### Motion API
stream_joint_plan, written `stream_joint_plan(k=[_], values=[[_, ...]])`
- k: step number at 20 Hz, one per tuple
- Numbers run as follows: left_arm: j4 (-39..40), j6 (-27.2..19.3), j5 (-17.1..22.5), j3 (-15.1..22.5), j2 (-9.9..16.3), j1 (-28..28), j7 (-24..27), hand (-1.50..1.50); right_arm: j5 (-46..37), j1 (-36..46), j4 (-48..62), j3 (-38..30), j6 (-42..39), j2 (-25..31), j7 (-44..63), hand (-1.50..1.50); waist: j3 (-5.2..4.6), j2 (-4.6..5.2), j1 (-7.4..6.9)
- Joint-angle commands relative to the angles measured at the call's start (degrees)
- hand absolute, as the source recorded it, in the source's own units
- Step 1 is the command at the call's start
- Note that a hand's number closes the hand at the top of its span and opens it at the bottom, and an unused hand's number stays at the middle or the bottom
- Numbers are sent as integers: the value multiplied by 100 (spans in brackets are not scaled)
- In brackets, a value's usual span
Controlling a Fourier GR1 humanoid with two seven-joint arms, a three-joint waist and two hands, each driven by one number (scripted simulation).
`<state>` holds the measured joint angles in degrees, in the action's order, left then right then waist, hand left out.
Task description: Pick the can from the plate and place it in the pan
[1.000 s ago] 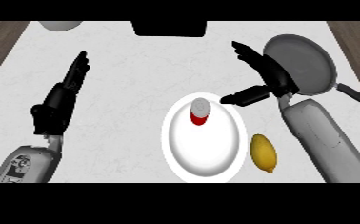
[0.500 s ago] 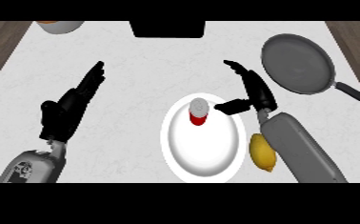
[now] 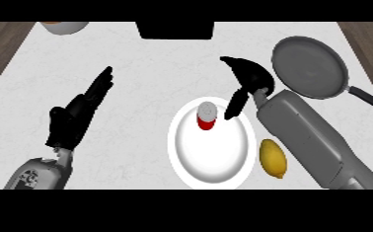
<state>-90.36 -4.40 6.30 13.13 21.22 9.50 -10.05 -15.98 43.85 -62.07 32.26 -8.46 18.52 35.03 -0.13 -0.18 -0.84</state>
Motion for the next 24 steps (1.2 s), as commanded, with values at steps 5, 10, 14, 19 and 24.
stream_joint_plan(k=[5,10,14,19,24], values=[[-162,99,62,-93,33,-7,-150,0,908,1248,717,-59,-2563,-564,1744,-150,5,9,-55],[118,60,-96,-34,-219,40,88,0,1198,1729,1296,-267,-2922,-1343,2459,-150,7,26,5],[-258,254,73,-275,31,84,-402,0,960,1639,1364,-106,-2722,-1595,2692,-150,11,4,30],[149,65,-205,-235,-248,36,-57,0,722,1248,936,160,-2583,-1627,3021,-150,10,-9,135],[-144,221,-274,-258,-146,-324,39,0,553,1321,1222,31,-3021,-1231,2607,-150,11,-1,78]])
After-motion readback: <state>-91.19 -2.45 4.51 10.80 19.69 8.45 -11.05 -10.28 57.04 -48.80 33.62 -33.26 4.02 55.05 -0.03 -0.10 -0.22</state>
